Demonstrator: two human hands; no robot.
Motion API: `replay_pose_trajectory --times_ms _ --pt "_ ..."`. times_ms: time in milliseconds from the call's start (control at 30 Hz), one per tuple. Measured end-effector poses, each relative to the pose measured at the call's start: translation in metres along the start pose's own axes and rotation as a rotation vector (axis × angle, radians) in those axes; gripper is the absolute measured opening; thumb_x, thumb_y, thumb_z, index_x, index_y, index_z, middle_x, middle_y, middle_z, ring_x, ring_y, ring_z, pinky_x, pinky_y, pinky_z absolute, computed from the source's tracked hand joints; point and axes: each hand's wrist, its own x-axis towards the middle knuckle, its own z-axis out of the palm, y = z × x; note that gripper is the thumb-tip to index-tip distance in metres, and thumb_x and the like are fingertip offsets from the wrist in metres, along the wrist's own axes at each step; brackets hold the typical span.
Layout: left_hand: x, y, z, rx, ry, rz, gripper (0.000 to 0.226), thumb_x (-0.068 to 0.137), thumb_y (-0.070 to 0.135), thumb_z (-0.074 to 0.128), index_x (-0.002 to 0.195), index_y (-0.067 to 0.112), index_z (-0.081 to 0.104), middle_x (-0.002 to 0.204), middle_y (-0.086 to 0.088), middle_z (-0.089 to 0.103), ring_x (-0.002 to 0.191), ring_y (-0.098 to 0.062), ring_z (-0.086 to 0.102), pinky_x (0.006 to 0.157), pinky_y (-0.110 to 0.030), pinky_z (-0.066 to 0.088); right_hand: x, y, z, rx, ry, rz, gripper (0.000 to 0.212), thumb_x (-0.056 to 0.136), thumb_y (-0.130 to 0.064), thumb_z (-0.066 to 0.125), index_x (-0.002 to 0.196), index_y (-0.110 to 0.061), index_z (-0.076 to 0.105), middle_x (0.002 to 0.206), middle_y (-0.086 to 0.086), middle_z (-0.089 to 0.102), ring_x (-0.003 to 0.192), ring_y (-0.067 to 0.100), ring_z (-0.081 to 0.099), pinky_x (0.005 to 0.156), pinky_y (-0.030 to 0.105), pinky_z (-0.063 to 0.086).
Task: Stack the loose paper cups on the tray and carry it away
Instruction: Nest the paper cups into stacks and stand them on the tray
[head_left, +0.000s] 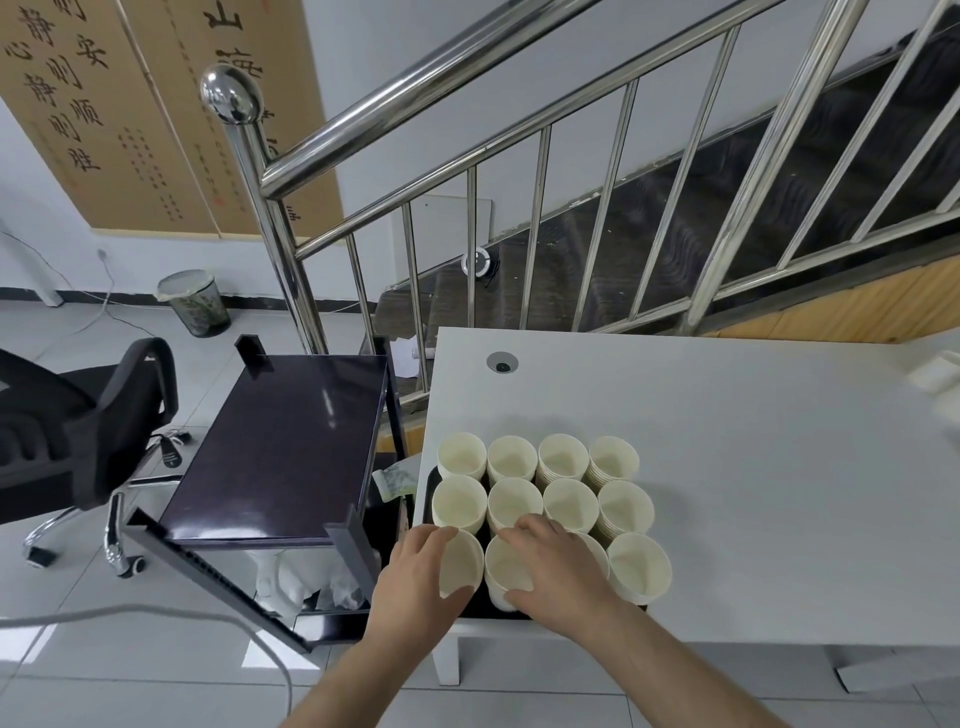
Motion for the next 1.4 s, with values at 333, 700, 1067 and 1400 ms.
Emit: replay_pose_trajectory --times_ms 333,700,1067,1400 --pt "0.002 0.0 0.0 0.0 -0.026 -0.033 0.058 0.079 0.037 0.069 0.131 0.03 0.044 0.133 0.014 0.039 0.121 -0.009 0.039 0.087 -0.023 0.045 0.002 0.001 0.003 0.052 -0.003 0.0 0.063 0.081 -0.024 0.069 0.138 -0.023 0.043 0.134 -0.005 0.037 0.122 0.017 0.042 0.094 0.033 0.043" --pt "0.005 0.024 -0.006 0.022 0.021 0.016 0.06 0.082 0.038 0.065 0.136 0.03 0.041 0.139 0.012 0.037 0.127 -0.013 0.035 0.096 -0.025 0.041 -0.013 0.007 -0.018 -0.019 0.047 -0.002 0.059 0.082 -0.03 0.064 0.137 -0.025 0.043 0.138 -0.006 0.035 0.127 0.019 0.036 0.096 0.034 0.04" --pt "0.016 0.123 0.016 -0.078 0.054 0.213 0.055 0.079 0.031 0.069 0.13 0.028 0.05 0.131 0.012 0.044 0.122 -0.014 0.042 0.094 -0.024 0.039 -0.074 0.071 -0.067 0.009 0.194 0.027 0.058 0.087 -0.031 0.06 0.141 -0.029 0.04 0.144 -0.009 0.031 0.133 0.015 0.032 0.102 0.029 0.035" --pt "0.018 0.252 0.088 -0.078 -0.024 0.347 0.054 0.08 0.029 0.068 0.13 0.026 0.05 0.131 0.01 0.044 0.122 -0.013 0.043 0.098 -0.019 0.034 -0.167 0.196 -0.092 0.063 0.25 0.184 0.059 0.093 -0.03 0.056 0.148 -0.026 0.033 0.15 -0.007 0.025 0.137 0.013 0.025 0.105 0.026 0.031"
